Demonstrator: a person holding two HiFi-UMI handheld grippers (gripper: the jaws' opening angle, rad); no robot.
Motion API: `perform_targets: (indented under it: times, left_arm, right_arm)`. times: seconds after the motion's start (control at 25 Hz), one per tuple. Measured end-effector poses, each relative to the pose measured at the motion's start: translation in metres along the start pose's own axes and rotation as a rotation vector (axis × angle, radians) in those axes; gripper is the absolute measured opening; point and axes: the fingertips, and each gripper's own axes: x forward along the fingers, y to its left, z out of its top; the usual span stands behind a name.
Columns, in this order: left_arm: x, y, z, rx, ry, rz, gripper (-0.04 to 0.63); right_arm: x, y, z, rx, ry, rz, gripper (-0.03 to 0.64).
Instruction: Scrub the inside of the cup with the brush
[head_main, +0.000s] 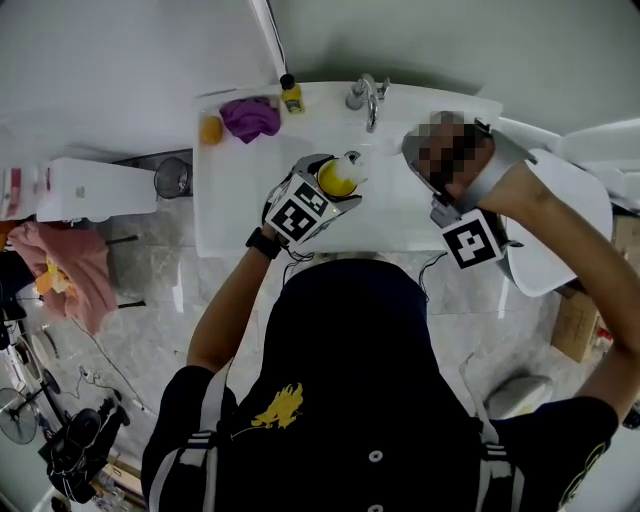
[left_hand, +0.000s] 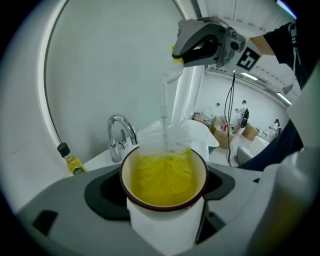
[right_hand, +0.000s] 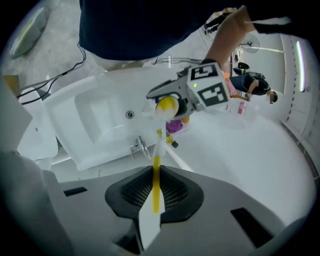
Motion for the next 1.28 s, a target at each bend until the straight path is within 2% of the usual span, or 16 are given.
perform_targets:
  times: [0.12, 0.2, 0.28, 0.36, 0.48, 0.56, 0.76, 0.84, 0.92, 1.0, 1.04, 1.2, 1.28]
  left_arm:
    - [0.007, -0.005, -0.015, 0.019, 0.037, 0.005, 0.417]
    - [0.012, -0.012, -0.021, 0.026, 0.047, -0.003, 0.417]
    - [0.014, -0.016, -0.021, 0.031, 0.041, -0.005, 0.417]
    - [0.012, -0.015, -0.016, 0.027, 0.013, 0.012, 0.417]
    - [0.001, -0.002, -0.013, 0.013, -0.025, 0.062, 0.417]
    - [-0.001, 0.007, -0.016, 0.019, -0.015, 0.083, 0.417]
    - [0.008, -0.004, -0.024, 0.07, 0.028, 0.07, 0.417]
    - [0.012, -0.016, -0.023, 0.057, 0.012, 0.045, 0.417]
    - [0.014, -0.021, -0.021, 0.037, -0.007, 0.035, 0.417]
    - [0.012, -0.017, -0.021, 0.026, -0.02, 0.051, 0.417]
    - [0.01, -0.013, -0.022, 0.022, -0.027, 0.067, 0.417]
    - [-0.006, 0.005, -0.025, -0.026, -0.075, 0.155, 0.417]
    - [-0.013, 0.015, -0.024, -0.055, -0.104, 0.191, 0.417]
  right_arm:
    - [-0.011, -0.027, 0.026, -0.046, -0.029, -0.081, 0.069]
    - [-0.001, -0.045, 0.029, -0.076, -0.018, -0.112, 0.068]
    - [0.016, -0.048, 0.019, -0.096, 0.012, -0.095, 0.068]
    - [0.026, -0.033, 0.003, -0.101, 0.04, -0.036, 0.067]
    - [0.015, -0.004, -0.002, -0.054, 0.027, 0.049, 0.067]
    - [-0.001, -0.004, 0.013, -0.036, 0.006, 0.037, 0.067]
    - [-0.013, -0.052, 0.044, -0.106, 0.014, -0.075, 0.069]
    - [0.001, -0.056, 0.035, -0.105, 0.033, -0.064, 0.069]
    - [0.015, -0.042, 0.018, -0.086, 0.049, -0.014, 0.069]
    - [0.02, -0.016, 0.005, -0.021, 0.045, 0.052, 0.067]
    - [0.019, -0.005, 0.002, 0.052, 0.031, 0.079, 0.067]
    - [0.014, 0.01, 0.007, 0.567, -0.08, 0.107, 0.067]
    - [0.015, 0.03, 0.004, 0.623, -0.066, 0.142, 0.067]
